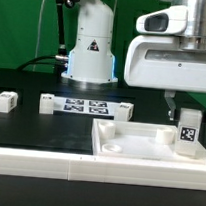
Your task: Assemble one leg
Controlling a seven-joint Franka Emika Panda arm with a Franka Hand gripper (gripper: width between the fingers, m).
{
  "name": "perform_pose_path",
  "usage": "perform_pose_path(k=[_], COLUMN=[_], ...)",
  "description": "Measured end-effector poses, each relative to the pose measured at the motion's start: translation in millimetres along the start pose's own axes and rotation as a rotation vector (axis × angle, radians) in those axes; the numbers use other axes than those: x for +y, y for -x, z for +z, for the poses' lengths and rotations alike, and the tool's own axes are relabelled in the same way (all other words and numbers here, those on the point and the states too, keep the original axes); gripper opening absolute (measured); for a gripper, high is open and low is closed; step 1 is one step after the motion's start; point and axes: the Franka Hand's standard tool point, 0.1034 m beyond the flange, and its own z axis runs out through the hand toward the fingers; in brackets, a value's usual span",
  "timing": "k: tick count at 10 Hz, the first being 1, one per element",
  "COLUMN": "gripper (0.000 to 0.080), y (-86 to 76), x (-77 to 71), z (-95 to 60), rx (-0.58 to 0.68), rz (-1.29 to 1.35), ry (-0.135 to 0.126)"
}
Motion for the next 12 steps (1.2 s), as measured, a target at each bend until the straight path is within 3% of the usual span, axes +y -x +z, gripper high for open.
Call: perform_pose_path(k=[5, 8, 9, 10, 12], gripper=[0.0291, 0.0291, 0.0367, 0.0367, 0.0621], y=[-2.3, -4.3, -2.6, -2.6, -0.8], x=[3.8, 5.7, 3.8, 3.9, 2.4], z=[0.4, 0.1, 0.4, 0.7, 2.1], rx=[-0.006, -0.022, -0.028, -0.027, -0.030], rz=[0.498, 0.565, 0.613, 0.575, 0.492], ry=[0.004, -0.003, -0.007, -0.008, -0.008])
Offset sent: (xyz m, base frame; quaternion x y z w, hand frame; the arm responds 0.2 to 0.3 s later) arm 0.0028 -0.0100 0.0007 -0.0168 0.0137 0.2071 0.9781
